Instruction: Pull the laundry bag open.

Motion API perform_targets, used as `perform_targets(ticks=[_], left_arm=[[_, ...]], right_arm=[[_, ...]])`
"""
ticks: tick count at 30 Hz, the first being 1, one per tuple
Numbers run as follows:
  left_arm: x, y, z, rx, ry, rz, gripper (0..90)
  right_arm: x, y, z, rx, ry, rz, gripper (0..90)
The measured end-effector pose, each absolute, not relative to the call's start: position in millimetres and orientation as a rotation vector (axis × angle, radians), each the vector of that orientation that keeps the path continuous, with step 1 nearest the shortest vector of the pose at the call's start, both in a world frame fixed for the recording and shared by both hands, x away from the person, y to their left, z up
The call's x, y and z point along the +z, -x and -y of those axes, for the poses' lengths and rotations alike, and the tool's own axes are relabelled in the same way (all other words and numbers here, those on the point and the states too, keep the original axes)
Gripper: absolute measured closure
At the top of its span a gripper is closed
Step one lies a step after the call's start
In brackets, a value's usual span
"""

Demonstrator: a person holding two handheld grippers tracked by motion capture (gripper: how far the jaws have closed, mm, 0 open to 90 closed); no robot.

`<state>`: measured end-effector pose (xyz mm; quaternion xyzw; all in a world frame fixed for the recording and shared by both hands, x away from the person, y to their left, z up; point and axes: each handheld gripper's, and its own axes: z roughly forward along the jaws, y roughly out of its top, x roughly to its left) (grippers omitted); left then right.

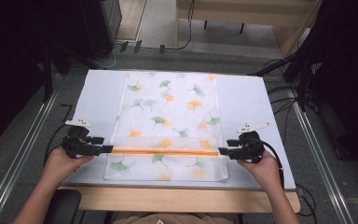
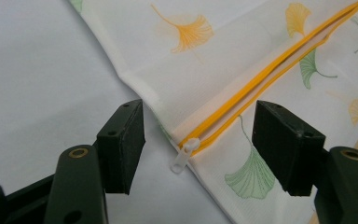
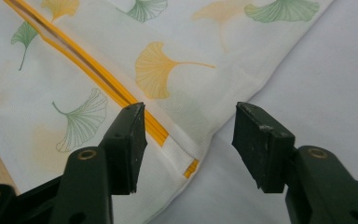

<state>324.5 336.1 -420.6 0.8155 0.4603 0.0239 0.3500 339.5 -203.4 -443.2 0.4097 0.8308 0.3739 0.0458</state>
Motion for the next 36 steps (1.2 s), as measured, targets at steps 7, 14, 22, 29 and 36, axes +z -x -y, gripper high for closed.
perform_targets(ticks=[7,14,22,29,36], left_arm=[[-419.6,-325.4,-332.8,0.101,-2.097,-1.188,33.9],[-418.8,-326.0,-335.0,0.138,-2.076,-1.206,33.4],[-414.1,-329.4,-334.8,0.193,-2.075,-1.221,33.3],[-413.0,-337.1,-334.3,0.181,-2.048,-1.249,33.4],[-414.1,-338.7,-337.7,0.223,-2.016,-1.278,33.4]], right_arm=[[-440.6,-340.8,214.6,1.153,-1.256,-2.495,41.9],[-437.3,-343.5,228.0,1.184,-1.256,-2.432,37.4],[-436.7,-351.5,244.5,1.203,-1.29,-2.382,36.6],[-438.4,-358.9,251.9,1.204,-1.307,-2.349,35.8],[-444.2,-367.4,256.1,1.175,-1.333,-2.334,32.6]])
